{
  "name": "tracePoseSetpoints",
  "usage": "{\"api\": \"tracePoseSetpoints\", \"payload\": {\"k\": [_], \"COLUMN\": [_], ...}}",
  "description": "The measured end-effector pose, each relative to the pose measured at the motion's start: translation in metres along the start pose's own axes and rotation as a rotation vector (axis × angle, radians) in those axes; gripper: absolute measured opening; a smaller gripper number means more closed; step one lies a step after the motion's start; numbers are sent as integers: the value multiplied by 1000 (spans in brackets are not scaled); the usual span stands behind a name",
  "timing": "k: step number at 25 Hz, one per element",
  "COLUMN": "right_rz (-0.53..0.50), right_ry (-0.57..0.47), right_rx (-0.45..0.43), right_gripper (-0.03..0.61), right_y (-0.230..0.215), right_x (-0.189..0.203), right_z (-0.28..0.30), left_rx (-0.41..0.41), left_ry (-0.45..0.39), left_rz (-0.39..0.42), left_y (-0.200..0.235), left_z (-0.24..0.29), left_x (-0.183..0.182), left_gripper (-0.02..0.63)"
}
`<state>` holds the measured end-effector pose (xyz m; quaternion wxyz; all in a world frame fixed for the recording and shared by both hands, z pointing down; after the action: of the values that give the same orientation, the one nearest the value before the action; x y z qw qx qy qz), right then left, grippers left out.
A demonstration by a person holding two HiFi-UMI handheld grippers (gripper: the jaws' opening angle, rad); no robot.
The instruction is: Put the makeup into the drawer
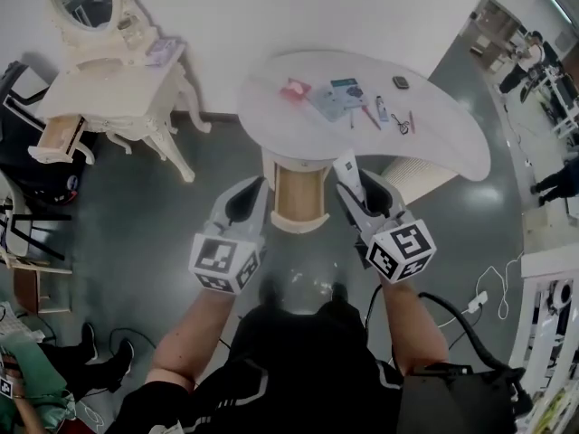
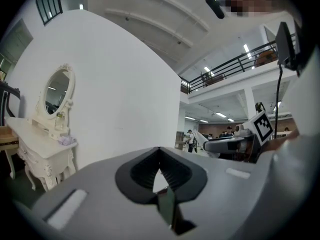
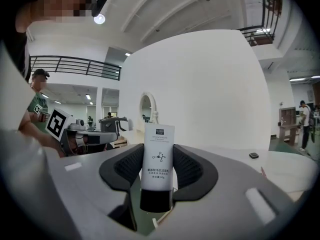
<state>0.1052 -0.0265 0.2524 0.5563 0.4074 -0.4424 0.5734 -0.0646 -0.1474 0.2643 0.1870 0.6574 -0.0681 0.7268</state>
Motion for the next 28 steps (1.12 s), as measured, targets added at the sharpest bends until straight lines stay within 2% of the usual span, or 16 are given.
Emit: {"api": "tracePoseSetpoints", "payload": {"k": [5,11,18,23,28], "right_rz": [-30,-64,-136,-184,-222], "right_ry": [70,157,222,240,285], "right_rx": [-136,-317,-488,-539,-538], "right_gripper": [186,186,186,184,184], "right_y": [-21,-63,-97,-81,-65], "right_x": [30,74,103,116,144], "right_z": [33,57,70,80,95], "left_rx": [-66,-231,-435,-473,-486], "left_ry": [55,114,118,116,136], "left_rz": [-25,-99,-146,-151,-178], "left_y": [3,-14,-42,-48,-42], "left_z": [22,49,51,40,34], "left_x": [34,80,103,110,143], "left_gripper": [0,0,0,0,0]}}
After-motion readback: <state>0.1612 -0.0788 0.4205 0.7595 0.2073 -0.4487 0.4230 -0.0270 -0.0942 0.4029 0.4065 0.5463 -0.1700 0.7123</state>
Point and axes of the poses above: the fingertips, and each gripper's own axes: z forward along the fingers, y to its left, x out of its underside, the point moved 5 cm from there along -z, backward along the fingers, and after that the axes turned 5 degrees about y, right-handed, at the moved point
